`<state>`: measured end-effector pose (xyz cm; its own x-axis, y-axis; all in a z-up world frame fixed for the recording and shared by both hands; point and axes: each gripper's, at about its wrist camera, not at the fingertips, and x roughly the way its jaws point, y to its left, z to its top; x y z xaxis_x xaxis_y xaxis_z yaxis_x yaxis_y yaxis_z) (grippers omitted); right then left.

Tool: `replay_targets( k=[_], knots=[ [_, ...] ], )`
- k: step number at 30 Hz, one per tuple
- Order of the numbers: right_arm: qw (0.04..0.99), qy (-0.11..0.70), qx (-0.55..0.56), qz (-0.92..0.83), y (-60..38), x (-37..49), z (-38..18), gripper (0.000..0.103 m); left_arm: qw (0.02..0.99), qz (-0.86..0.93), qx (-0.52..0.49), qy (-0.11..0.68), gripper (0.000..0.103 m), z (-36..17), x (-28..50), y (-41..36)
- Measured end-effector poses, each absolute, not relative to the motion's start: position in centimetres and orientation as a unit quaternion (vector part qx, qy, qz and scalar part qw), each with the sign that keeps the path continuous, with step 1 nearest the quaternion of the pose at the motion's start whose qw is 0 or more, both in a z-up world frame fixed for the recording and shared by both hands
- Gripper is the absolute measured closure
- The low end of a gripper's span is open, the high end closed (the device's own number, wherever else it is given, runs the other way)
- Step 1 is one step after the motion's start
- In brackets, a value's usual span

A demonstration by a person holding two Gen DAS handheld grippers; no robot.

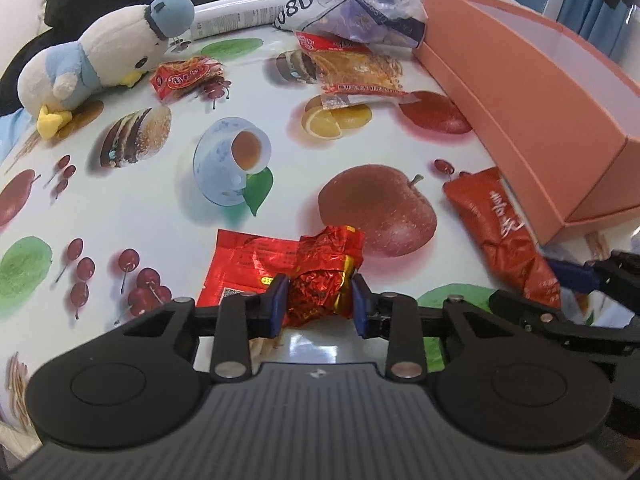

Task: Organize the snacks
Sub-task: 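Lift both held packets and carry them over the pink box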

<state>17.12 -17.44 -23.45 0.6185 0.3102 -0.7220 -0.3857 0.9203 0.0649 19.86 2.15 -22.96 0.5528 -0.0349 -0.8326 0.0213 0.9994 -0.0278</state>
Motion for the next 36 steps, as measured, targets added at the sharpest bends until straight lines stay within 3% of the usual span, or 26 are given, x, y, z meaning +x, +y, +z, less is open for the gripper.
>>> replay_targets(
  k=[6, 36],
  knots=[
    [0.902, 0.384, -0.06, 0.188, -17.5, 16.8, -23.0, 0.069, 0.889, -0.014, -0.014, 0.458, 0.066, -21.2, 19.4, 1.9],
    [0.954, 0.266, 0.026, 0.14, -22.4, 11.3, -11.6, 0.07, 0.925, -0.062, -0.077, 0.366, 0.066, -9.7, 14.6, -1.9]
  ],
)
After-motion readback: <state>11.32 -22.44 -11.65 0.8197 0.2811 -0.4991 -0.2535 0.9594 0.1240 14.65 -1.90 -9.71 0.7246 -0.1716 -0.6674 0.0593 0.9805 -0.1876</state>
